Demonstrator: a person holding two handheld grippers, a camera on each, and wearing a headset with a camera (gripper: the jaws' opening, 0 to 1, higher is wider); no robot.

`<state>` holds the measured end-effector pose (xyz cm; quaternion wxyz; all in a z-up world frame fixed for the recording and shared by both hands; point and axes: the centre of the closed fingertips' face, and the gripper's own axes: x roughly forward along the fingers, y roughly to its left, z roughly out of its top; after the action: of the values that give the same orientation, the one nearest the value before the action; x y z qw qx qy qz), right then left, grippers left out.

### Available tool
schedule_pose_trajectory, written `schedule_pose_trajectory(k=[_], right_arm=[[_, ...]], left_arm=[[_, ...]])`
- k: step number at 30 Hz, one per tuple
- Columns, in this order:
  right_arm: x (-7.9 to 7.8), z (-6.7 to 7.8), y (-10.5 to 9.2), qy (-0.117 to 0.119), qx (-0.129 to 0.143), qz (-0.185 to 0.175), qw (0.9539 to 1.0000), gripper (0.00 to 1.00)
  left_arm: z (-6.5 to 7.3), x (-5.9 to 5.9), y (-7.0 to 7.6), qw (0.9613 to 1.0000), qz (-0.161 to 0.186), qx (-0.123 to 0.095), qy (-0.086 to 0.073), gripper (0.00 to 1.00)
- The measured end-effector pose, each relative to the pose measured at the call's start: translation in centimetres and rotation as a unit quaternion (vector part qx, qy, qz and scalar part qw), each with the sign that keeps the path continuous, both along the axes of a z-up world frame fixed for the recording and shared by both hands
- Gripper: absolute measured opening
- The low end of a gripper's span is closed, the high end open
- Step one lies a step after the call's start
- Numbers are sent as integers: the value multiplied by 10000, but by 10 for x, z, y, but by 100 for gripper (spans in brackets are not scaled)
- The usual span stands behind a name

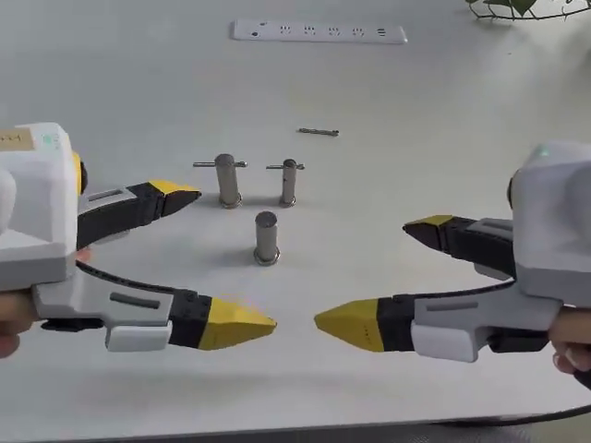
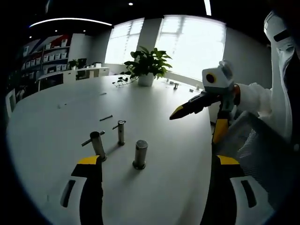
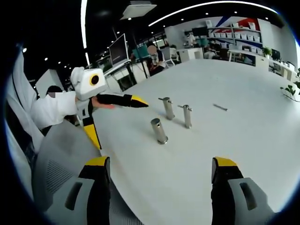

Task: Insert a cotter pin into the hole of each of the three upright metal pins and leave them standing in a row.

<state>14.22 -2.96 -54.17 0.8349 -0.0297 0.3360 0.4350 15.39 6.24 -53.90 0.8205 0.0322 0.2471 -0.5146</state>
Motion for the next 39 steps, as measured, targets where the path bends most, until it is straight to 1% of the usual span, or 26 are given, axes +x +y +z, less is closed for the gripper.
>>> schedule_pose_trajectory(k=[4,6,7,8,10,11,12,13,15,18,19,20,21,22,23,24,25,26,27,29,30,32,35,36,37,39], right_arm=[[8,9,0,-36,-74,153,9998,87],[12,11,-1,5,-158,223,9996,87],[15,11,-4,13,-281,311,9991,86],[20,10,-10,-49,-541,425,9976,84],[33,12,-17,-171,-802,495,9954,82],[35,12,-17,-166,-829,511,9951,80],[41,13,-20,-183,-937,559,9939,79],[45,13,-21,-196,-992,586,9932,79],[55,10,-26,-187,-1186,723,9901,77],[70,7,-35,-198,-1523,903,9840,75],[79,6,-40,-221,-1725,1015,9795,74],[84,6,-42,-237,-1802,1063,9776,73],[90,6,-43,-228,-1922,1164,9742,72],[94,7,-43,-231,-1955,1241,9725,71],[101,7,-41,-209,-1972,1288,9716,70],[104,7,-41,-194,-2047,1359,9692,69],[108,8,-42,-207,-2129,1436,9662,67],[115,9,-39,-301,-2207,1591,9618,66],[119,10,-37,-304,-2226,1658,9602,65],[129,10,-35,-271,-2365,1817,9541,64],[135,12,-32,-340,-2443,1941,9495,64],[148,13,-29,-366,-2518,1997,9463,64],[163,13,-23,-375,-2528,2026,9453,64],[166,12,-23,-357,-2581,2065,9431,63],[172,10,-23,-345,-2693,2170,9377,62],[183,6,-23,-387,-2836,2244,9315,61]], left_arm=[[-2,-5,3,9999,-4,118,32,99],[-1,-7,5,9999,21,106,81,99],[0,-6,7,9997,103,86,188,99],[3,-5,10,9997,159,69,180,99],[7,-4,13,9997,207,43,101,99],[10,-4,14,9997,239,12,90,99],[11,-1,22,9995,282,-46,97,99],[12,0,24,9995,308,-80,90,99],[17,-2,21,9993,361,-111,69,99],[14,0,33,9989,432,-113,120,99],[13,-1,36,9988,453,-71,140,99],[15,-7,29,9989,444,-38,129,99],[16,-10,30,9989,446,-31,128,99],[16,-10,34,9988,463,-47,136,99],[18,-11,32,9985,518,-96,143,99],[20,-13,30,9982,561,-128,151,99],[22,-14,29,9979,608,-166,147,99],[25,-17,26,9976,640,-206,160,99],[26,-18,25,9973,676,-246,173,99],[29,-22,22,9966,735,-303,202,99],[29,-24,22,9962,780,-313,235,99],[26,-27,24,9952,884,-263,333,99],[23,-29,26,9943,961,-282,366,99],[22,-29,27,9938,999,-284,389,99],[19,-31,29,9933,1047,-243,432,99],[16,-34,31,9931,1066,-171,449,99]])
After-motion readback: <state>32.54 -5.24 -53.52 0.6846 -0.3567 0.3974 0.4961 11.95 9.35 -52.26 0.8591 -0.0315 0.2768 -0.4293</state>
